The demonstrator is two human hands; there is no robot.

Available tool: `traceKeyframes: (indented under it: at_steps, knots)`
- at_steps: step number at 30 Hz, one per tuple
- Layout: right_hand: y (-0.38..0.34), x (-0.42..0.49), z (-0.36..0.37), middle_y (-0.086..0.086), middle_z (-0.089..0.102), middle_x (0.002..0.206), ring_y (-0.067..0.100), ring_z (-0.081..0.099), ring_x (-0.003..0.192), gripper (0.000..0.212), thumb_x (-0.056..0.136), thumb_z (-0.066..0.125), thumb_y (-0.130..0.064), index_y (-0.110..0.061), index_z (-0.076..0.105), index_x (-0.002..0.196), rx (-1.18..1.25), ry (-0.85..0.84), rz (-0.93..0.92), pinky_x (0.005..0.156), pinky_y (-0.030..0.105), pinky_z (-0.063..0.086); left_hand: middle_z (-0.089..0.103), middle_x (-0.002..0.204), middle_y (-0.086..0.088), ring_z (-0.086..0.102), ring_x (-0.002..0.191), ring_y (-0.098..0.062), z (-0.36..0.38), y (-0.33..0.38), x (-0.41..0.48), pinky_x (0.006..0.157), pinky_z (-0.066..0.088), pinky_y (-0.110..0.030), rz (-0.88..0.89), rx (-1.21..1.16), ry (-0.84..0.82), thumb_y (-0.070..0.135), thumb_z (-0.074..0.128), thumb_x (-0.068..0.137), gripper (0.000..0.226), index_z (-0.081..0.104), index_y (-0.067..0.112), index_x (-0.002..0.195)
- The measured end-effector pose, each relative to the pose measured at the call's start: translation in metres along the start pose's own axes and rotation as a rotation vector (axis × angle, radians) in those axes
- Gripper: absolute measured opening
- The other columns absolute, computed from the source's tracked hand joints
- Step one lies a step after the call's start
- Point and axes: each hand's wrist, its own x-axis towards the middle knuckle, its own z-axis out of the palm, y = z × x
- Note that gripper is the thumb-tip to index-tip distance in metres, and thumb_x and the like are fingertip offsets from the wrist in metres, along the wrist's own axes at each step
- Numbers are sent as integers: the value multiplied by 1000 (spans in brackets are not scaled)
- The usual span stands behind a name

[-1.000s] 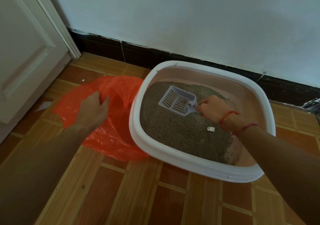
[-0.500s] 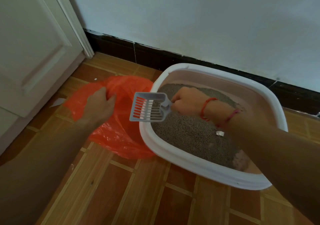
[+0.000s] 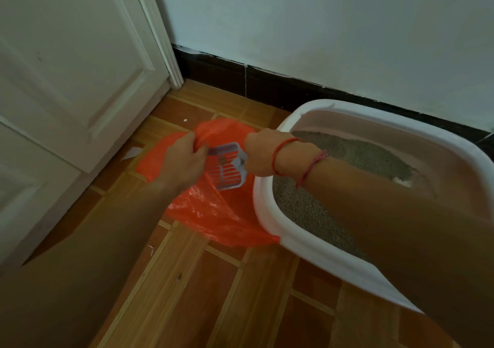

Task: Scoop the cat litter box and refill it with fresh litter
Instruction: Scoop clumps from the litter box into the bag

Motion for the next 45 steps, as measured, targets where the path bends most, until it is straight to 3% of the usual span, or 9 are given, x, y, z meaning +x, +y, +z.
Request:
traceKeyframes:
  at_steps: [5,9,15,22,25,27,32,37,45]
  knots:
    - [-14,6,10,2,46,70,22,52,72,19,93,52,-30,-12,46,89,-25,-81,-58,65,32,46,60,81,-5,50,63,-13,0,-4,2,54,38,-26,10,-38,-6,21,45,101,23,60,5,95]
    - [-13,11,18,9,57,89,27,55,81,18,92,53,-19,-9,57,107,-17,62,-38,67,33,44,55,72,0,47,55,-8,2,-7,0,46,34,-13,11,-31,-19,16,46,99,21,57,5,87]
    - [-2,21,30,15,57,112,32,56,103,21,92,49,-6,-9,58,111,-50,121,-3,80,42,48,52,72,1,45,57,-11,8,-8,-2,46,35,-12,1,-49,-44,19,44,102,23,58,5,90]
    - [11,4,22,6,51,84,23,48,73,14,92,54,-20,-11,56,102,-44,139,-1,66,34,44,65,85,-12,53,60,-17,7,-5,2,55,47,-36,-14,-88,-67,26,46,102,25,61,7,96]
    - [24,-6,11,0,47,68,16,48,60,15,91,54,-26,-13,59,98,-25,154,-5,62,32,48,62,79,-3,52,57,-13,4,0,3,49,44,-23,-24,-102,-50,28,44,104,24,60,12,95]
    - [35,-14,4,0,54,72,16,56,65,21,91,55,-30,-14,62,102,-6,151,8,65,32,54,59,76,1,53,58,-14,3,3,3,45,41,-18,-35,-92,-28,26,44,104,22,59,13,95]
    - [75,-41,-12,5,66,87,20,62,75,25,90,51,-32,-16,66,102,60,184,92,74,36,57,62,88,-10,56,64,-19,7,6,3,50,38,-27,-55,-10,-6,19,44,102,18,58,8,102]
    - [123,-75,-13,1,56,81,18,53,72,13,92,50,-20,-19,60,99,92,169,226,65,29,44,56,77,-4,52,63,-17,23,13,-5,51,33,-29,-14,61,2,20,46,102,19,56,7,92]
    - [195,-123,9,0,49,71,22,53,71,27,90,59,-34,-13,64,106,-138,-5,523,67,31,48,55,76,-11,53,71,-33,47,20,-10,65,40,-42,49,108,-26,22,48,101,24,52,5,83]
